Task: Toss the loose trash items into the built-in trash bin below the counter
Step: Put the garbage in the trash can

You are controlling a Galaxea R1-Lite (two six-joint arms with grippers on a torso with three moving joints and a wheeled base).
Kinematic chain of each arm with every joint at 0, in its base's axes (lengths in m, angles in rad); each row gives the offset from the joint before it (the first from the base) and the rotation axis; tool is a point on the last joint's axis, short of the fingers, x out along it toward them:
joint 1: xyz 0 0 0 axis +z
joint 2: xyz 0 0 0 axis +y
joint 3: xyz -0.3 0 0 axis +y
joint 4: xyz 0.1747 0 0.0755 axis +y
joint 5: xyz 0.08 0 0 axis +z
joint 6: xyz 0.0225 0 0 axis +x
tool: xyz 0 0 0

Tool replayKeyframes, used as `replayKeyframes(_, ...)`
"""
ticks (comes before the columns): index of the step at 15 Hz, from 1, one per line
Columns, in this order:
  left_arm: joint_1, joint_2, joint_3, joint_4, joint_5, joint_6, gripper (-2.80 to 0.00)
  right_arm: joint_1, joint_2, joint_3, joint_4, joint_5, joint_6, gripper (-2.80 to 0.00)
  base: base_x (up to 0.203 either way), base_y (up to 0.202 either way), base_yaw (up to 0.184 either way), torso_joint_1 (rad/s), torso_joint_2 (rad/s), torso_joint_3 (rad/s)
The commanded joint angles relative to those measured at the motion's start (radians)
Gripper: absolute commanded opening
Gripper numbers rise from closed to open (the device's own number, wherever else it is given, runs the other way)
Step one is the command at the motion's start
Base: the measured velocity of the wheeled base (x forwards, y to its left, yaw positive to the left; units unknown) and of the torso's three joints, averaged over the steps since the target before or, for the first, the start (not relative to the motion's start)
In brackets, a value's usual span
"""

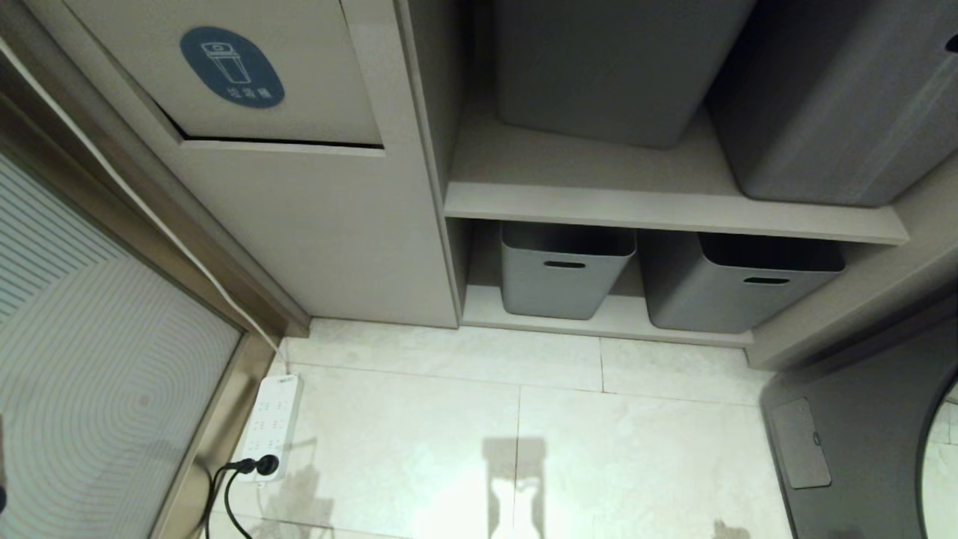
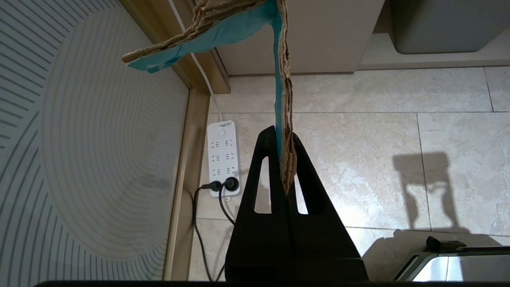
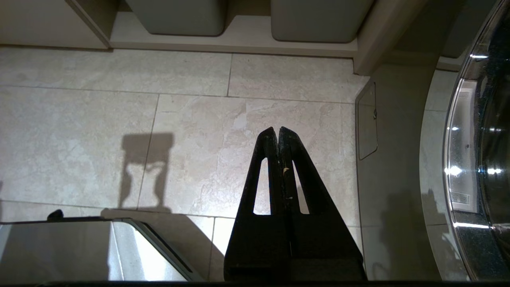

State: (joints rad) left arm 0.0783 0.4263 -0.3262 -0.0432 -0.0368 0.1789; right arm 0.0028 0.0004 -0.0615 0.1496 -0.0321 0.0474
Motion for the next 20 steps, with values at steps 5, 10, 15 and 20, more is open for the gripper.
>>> replayKeyframes(5, -0.003, 0.055, -0.01, -0.01, 0.003, 0.002, -2.8, 0.0, 0.001, 0.0, 0.001, 0.0, 0.0, -2.8, 0.0, 0.0, 0.0, 0.001, 0.0, 0.203)
replayKeyframes(10, -0.009, 0.06, -0.007, -0.01, 0.0, 0.002, -2.8, 0.0, 0.001, 0.0, 0.001, 0.0, 0.0, -2.8, 0.0, 0.0, 0.0, 0.003, 0.0, 0.198)
replayKeyframes(15, -0.014, 0.057, -0.006, -0.01, -0.001, 0.002, -2.8, 0.0, 0.001, 0.0, 0.001, 0.0, 0.0, -2.8, 0.0, 0.0, 0.0, 0.002, 0.0, 0.202)
replayKeyframes(20, -0.014, 0.051, -0.002, -0.009, -0.002, 0.002, -2.8, 0.001, 0.001, 0.0, 0.001, 0.0, 0.0, -2.8, 0.0, 0.0, 0.0, 0.001, 0.0, 0.2)
